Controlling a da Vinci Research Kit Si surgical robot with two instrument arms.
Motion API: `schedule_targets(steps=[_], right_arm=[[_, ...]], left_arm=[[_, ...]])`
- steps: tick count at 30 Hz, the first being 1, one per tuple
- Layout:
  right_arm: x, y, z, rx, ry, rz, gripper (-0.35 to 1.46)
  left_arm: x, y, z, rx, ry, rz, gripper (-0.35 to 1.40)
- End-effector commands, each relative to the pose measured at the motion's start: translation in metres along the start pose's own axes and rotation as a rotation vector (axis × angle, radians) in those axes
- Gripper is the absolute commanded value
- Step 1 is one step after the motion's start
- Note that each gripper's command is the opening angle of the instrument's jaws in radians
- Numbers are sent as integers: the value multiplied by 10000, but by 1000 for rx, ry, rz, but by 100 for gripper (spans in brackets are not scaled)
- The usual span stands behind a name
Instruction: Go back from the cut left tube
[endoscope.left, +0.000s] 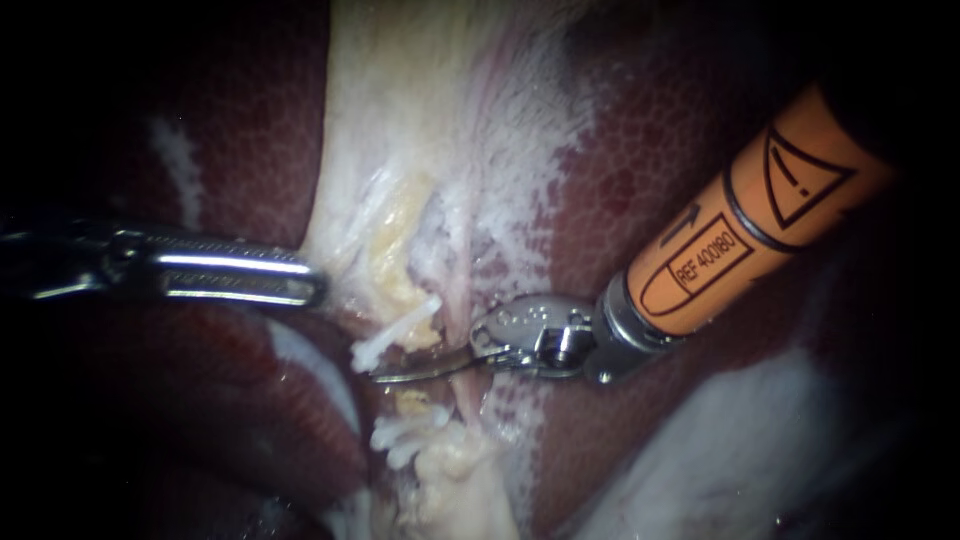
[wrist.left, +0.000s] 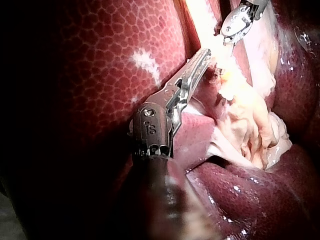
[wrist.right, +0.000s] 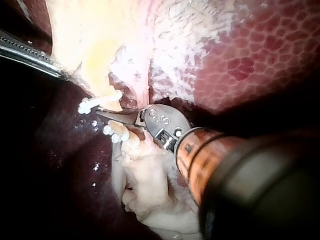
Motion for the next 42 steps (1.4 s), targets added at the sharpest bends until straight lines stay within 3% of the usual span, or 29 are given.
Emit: schedule_targets(steps=[1, 29, 35, 39, 42], right_arm=[[0, 0, 0, 0, 0, 0, -35], [1, -3, -4, 2, 0, 0, -35], [1, -4, -4, 0, 0, -17, 20], [1, -4, -4, -2, 1, -35, 42], [1, -5, -5, -1, 1, -41, 44]], left_arm=[[0, 0, 0, -1, 0, 0, -35], [-2, -4, 0, -1, 0, -1, -35], [-2, -4, 0, -1, 0, -1, -35], [-2, -4, -1, 0, 0, -1, -35], [-2, -4, -1, 0, 0, -1, -35]])
